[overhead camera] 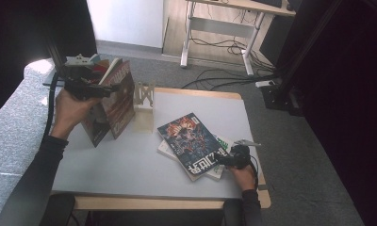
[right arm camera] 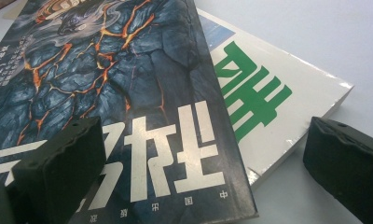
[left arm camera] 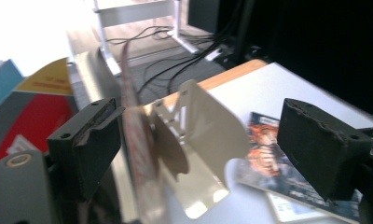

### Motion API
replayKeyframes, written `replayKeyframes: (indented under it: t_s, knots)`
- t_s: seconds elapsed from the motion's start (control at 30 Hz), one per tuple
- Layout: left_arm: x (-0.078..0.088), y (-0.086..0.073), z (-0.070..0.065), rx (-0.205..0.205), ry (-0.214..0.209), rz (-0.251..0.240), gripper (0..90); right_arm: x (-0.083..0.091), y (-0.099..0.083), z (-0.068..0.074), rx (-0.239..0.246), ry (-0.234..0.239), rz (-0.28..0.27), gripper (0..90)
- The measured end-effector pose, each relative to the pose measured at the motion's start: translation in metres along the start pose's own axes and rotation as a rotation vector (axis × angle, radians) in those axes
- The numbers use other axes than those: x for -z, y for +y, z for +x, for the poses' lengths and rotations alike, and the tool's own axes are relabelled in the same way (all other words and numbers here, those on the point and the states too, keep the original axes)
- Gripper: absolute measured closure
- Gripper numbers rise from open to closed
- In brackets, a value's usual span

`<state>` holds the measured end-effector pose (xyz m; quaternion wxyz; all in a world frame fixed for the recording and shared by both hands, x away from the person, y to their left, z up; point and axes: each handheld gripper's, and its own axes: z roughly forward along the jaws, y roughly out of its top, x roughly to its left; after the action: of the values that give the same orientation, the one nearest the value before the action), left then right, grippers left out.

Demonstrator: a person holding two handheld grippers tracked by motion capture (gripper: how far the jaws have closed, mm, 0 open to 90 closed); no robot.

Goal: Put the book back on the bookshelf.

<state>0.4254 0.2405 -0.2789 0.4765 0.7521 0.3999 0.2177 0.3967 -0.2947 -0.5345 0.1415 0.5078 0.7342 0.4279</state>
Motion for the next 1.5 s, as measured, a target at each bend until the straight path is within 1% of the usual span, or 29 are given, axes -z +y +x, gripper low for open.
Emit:
replayKeyframes:
  t_s: [0.03, 0.1, 0.3, 0.5, 0.63, 0.7, 0.77, 0.9, 1.0, 1.03, 1.1, 1.3, 1.37, 1.5]
  knots:
    - [0.001, 0.000, -0.001, 0.003, -0.014, -0.004, 12.7, 0.000, 0.000, 0.000, 0.000, 0.000, 0.000, 0.0]
    - [0.004, 0.000, -0.005, -0.001, -0.027, -0.007, 12.4, 0.000, 0.000, 0.000, 0.000, 0.000, 0.000, 0.0]
    - [0.008, -0.003, -0.017, -0.044, -0.060, -0.007, 8.8, 0.000, 0.000, 0.000, -0.001, -0.001, -0.002, 0.0]
    - [0.010, -0.009, -0.032, -0.083, -0.104, -0.013, 5.8, 0.000, 0.000, 0.000, -0.001, -0.001, -0.002, 0.0]
    - [0.007, -0.014, -0.039, -0.117, -0.124, 0.004, 3.4, 0.000, 0.000, 0.000, 0.000, 0.000, -0.002, 0.0]
    - [0.004, -0.018, -0.042, -0.129, -0.132, 0.005, 1.2, 0.000, 0.000, 0.000, 0.000, 0.000, -0.002, 0.0]
    - [0.001, -0.022, -0.044, -0.134, -0.148, 0.008, 0.2, 0.000, 0.000, 0.000, 0.000, -0.001, -0.003, 0.0]
    - [-0.005, -0.032, -0.050, -0.160, -0.174, 0.013, 0.0, 0.000, 0.000, 0.000, -0.001, 0.000, -0.002, 0.0]
    - [-0.010, -0.039, -0.054, -0.189, -0.179, 0.009, 0.4, 0.000, 0.000, 0.000, -0.001, 0.000, -0.002, 0.0]
    - [-0.011, -0.040, -0.055, -0.197, -0.181, 0.015, 0.3, 0.000, 0.000, 0.000, -0.001, 0.000, -0.002, 0.0]
    - [-0.013, -0.044, -0.057, -0.206, -0.188, 0.016, 0.0, 0.000, 0.000, 0.000, -0.001, 0.000, -0.002, 0.0]
    - [-0.021, -0.054, -0.060, -0.202, -0.222, 0.016, 0.0, 0.000, 0.000, 0.000, -0.001, 0.000, -0.002, 0.0]
    - [-0.024, -0.058, -0.062, -0.204, -0.234, 0.023, 0.0, 0.000, 0.000, 0.000, -0.001, 0.000, -0.002, 0.0]
    - [-0.031, -0.066, -0.064, -0.212, -0.244, 0.048, 0.0, 0.000, 0.000, 0.000, -0.001, 0.000, 0.000, 0.0]
